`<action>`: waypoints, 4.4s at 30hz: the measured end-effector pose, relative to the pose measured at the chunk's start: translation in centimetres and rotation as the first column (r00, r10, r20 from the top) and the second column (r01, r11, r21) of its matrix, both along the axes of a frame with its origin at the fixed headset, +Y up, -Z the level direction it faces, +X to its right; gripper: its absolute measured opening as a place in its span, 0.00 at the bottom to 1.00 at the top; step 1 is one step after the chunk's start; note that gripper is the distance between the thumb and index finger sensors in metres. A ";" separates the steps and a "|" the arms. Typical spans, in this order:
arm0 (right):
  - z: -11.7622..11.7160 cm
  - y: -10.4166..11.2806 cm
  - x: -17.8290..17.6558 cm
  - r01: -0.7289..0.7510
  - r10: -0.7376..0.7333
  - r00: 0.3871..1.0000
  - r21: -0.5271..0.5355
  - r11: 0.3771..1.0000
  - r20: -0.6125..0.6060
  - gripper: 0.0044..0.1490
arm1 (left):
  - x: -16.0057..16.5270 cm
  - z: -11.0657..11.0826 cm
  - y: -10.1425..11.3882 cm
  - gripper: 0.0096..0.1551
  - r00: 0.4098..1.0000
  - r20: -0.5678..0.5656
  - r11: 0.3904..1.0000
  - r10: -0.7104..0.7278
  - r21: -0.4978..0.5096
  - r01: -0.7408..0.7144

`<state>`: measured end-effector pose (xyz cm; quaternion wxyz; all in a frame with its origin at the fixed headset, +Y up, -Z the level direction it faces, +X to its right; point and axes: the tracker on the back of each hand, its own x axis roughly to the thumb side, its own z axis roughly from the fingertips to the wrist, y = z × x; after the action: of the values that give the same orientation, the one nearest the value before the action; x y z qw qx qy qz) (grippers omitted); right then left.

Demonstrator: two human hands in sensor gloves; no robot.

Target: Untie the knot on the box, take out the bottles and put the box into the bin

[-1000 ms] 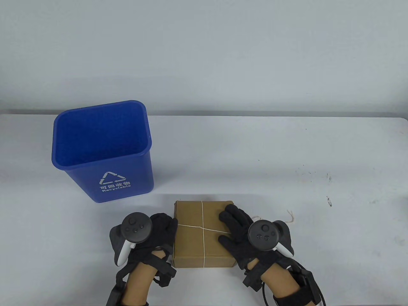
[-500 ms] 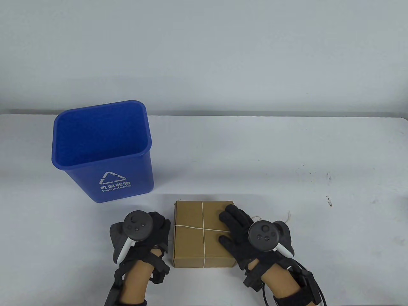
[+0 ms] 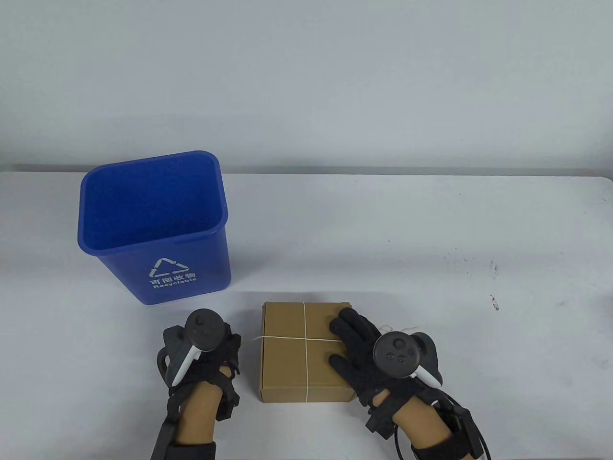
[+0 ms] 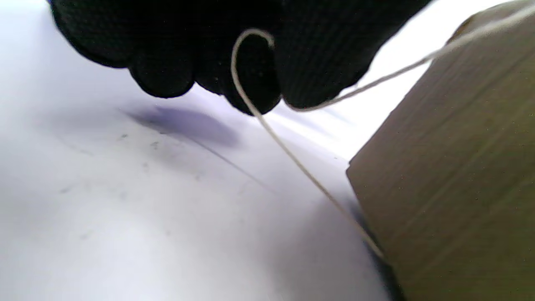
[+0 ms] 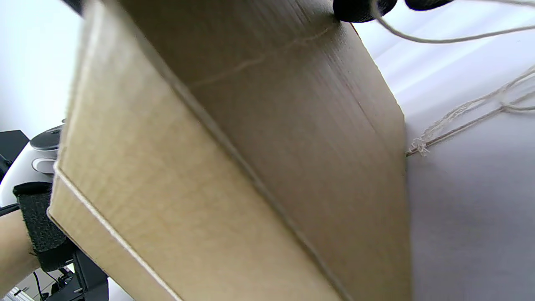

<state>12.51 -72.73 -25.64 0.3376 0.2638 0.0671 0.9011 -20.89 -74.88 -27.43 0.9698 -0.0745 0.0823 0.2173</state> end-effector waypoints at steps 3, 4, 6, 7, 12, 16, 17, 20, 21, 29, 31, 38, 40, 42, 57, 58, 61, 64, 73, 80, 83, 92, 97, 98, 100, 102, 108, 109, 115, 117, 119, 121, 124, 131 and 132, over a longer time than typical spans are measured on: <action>0.0 0.0 0.0 0.000 0.000 1.000 0.000 1.000 0.000 0.45 | -0.3 -0.1 -0.3 0.24 1.000 -0.012 0.999 -0.026 -0.022 0.025; 0.0 0.0 0.0 0.005 -0.005 1.000 -0.008 1.000 0.001 0.45 | -0.3 -0.2 -0.4 0.24 0.999 -0.015 0.999 -0.035 -0.028 0.035; 0.0 0.0 0.0 0.006 -0.006 1.000 -0.009 1.000 0.001 0.45 | -0.5 -0.2 -0.5 0.24 0.998 -0.022 0.998 -0.054 -0.038 0.053; 0.1 0.0 0.0 0.006 -0.006 1.000 -0.009 1.000 0.001 0.45 | -0.6 -0.3 -0.6 0.24 0.998 -0.025 0.998 -0.058 -0.041 0.057; 0.0 0.0 0.0 0.006 -0.006 1.000 -0.009 1.000 0.001 0.45 | -1.0 -0.4 -0.9 0.25 0.995 -0.053 0.995 -0.084 -0.062 0.081; 0.0 0.0 0.0 0.009 -0.009 1.000 -0.014 1.000 0.002 0.45 | -1.2 -0.3 -0.9 0.25 0.992 -0.070 0.992 -0.107 -0.077 0.102; 0.0 0.0 0.0 0.009 -0.009 1.000 -0.014 1.000 0.002 0.45 | -1.3 -0.2 -0.8 0.25 0.992 -0.073 0.992 -0.098 -0.084 0.092; 0.0 0.0 0.0 0.009 -0.009 1.000 -0.014 1.000 0.002 0.45 | -2.0 0.1 0.0 0.28 0.994 -0.105 1.000 0.006 -0.013 -0.007; 0.0 0.0 0.0 0.009 -0.009 1.000 -0.014 1.000 0.002 0.45 | -2.2 0.4 0.5 0.28 0.992 -0.112 0.998 0.055 0.023 -0.052; 0.0 0.0 0.0 0.009 -0.009 1.000 -0.014 1.000 0.002 0.45 | -0.7 1.6 3.4 0.31 0.953 0.138 0.933 0.269 0.207 -0.293; 0.0 0.0 0.0 0.009 -0.009 1.000 -0.016 1.000 0.000 0.45 | 0.1 1.6 3.6 0.33 0.937 0.222 0.935 0.271 0.170 -0.311; 0.1 0.0 0.1 0.009 -0.009 1.000 -0.016 1.000 0.001 0.45 | 2.1 2.1 3.7 0.35 0.914 0.313 0.941 0.260 0.129 -0.312; 0.1 0.0 0.1 0.009 -0.009 1.000 -0.016 1.000 0.001 0.45 | 2.7 2.2 3.6 0.33 0.911 0.317 0.940 0.264 0.125 -0.316; 0.1 0.0 0.1 0.009 -0.009 1.000 -0.017 1.000 0.001 0.45 | 2.7 2.4 3.6 0.29 0.928 0.281 0.941 0.245 0.160 -0.297; 0.1 -0.1 0.1 0.010 -0.010 1.000 -0.018 1.000 -0.001 0.45 | 1.4 0.8 1.8 0.24 0.981 0.156 0.987 0.120 0.085 -0.134; 0.1 -0.1 0.1 0.010 -0.010 1.000 -0.018 1.000 -0.001 0.45 | 1.3 0.7 1.6 0.24 0.982 0.147 0.988 0.122 0.074 -0.134; 0.1 -0.1 0.1 0.010 -0.010 1.000 -0.018 1.000 -0.001 0.45 | 0.8 0.5 1.3 0.24 0.988 0.112 0.993 0.103 0.051 -0.109; 0.1 -0.1 0.1 0.010 -0.010 1.000 -0.018 1.000 -0.001 0.45 | 0.3 0.3 1.0 0.24 0.993 0.078 0.995 0.091 0.028 -0.093; 0.1 0.0 0.1 0.014 -0.014 1.000 -0.013 1.000 -0.004 0.45 | -0.7 0.1 0.4 0.24 0.998 0.011 0.997 0.069 -0.022 -0.069; 0.0 0.7 0.6 0.067 -0.070 0.995 0.056 0.996 0.064 0.36 | -0.4 0.2 0.5 0.24 0.997 0.022 0.997 0.073 -0.024 -0.073; 0.0 1.2 1.0 0.039 -0.054 0.990 0.109 0.993 0.132 0.30 | -0.5 0.2 0.4 0.24 0.997 0.017 0.997 0.075 -0.031 -0.074; -1.0 -0.6 3.4 0.146 -0.098 0.952 -0.149 0.978 0.291 0.37 | -0.4 0.3 0.5 0.24 0.997 0.022 0.996 0.076 -0.036 -0.075; -1.2 -0.3 3.8 0.218 -0.166 0.933 -0.136 0.966 0.320 0.24 | -0.6 0.3 0.4 0.24 0.997 0.019 0.996 0.077 -0.035 -0.076; -1.2 -0.1 4.0 0.208 -0.157 0.932 -0.127 0.970 0.326 0.23 | -0.6 0.3 0.4 0.24 0.997 0.016 0.996 0.078 -0.036 -0.078; -1.3 -0.2 4.2 0.200 -0.148 0.932 -0.128 0.971 0.331 0.22 | -0.6 0.3 0.4 0.24 0.997 0.013 0.996 0.080 -0.036 -0.080; -1.5 -0.3 4.7 0.199 -0.140 0.926 -0.139 0.970 0.352 0.22 | -0.6 0.3 0.4 0.24 0.997 0.011 0.996 0.076 -0.037 -0.075; -2.4 -0.9 6.4 0.071 0.002 0.905 -0.155 0.985 0.426 0.22 | -0.9 0.3 0.3 0.24 0.997 0.001 0.996 0.072 -0.051 -0.072; -2.6 -1.1 6.7 0.056 0.020 0.897 -0.159 0.986 0.442 0.22 | -0.9 0.3 0.3 0.24 0.997 -0.001 0.996 0.072 -0.051 -0.072; -3.3 -1.5 8.5 -0.070 0.159 0.839 -0.188 0.980 0.520 0.22 | -1.2 0.3 0.2 0.24 0.998 -0.018 0.996 0.063 -0.059 -0.064; -3.5 -1.6 9.0 -0.106 0.199 0.816 -0.197 0.975 0.543 0.22 | -1.4 0.3 0.2 0.24 0.998 -0.026 0.996 0.060 -0.064 -0.062; -3.7 -1.7 9.4 -0.152 0.243 0.792 -0.204 0.967 0.560 0.22 | -1.5 0.3 0.1 0.24 0.998 -0.034 0.995 0.059 -0.074 -0.061; -3.9 -1.7 9.8 -0.212 0.295 0.758 -0.207 0.955 0.582 0.22 | -1.6 0.3 0.0 0.24 0.998 -0.040 0.995 0.044 -0.089 -0.047; -4.1 -1.9 10.3 -0.232 0.325 0.731 -0.229 0.945 0.600 0.22 | -1.9 0.4 0.1 0.24 0.997 -0.068 0.996 0.023 -0.089 -0.029; -3.8 -1.4 9.9 -0.179 0.241 0.786 -0.163 0.970 0.570 0.36 | -2.5 0.7 0.1 0.26 0.992 -0.122 0.990 0.014 -0.140 -0.031; -3.6 -0.9 9.6 -0.161 0.193 0.799 -0.107 0.981 0.570 0.36 | -2.5 0.7 0.1 0.29 0.992 -0.120 0.989 0.039 -0.136 -0.055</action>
<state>22.10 -73.67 -29.19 0.2632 -0.0385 0.0099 0.9639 -23.40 -74.78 -26.75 0.9503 -0.1310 0.1523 0.2378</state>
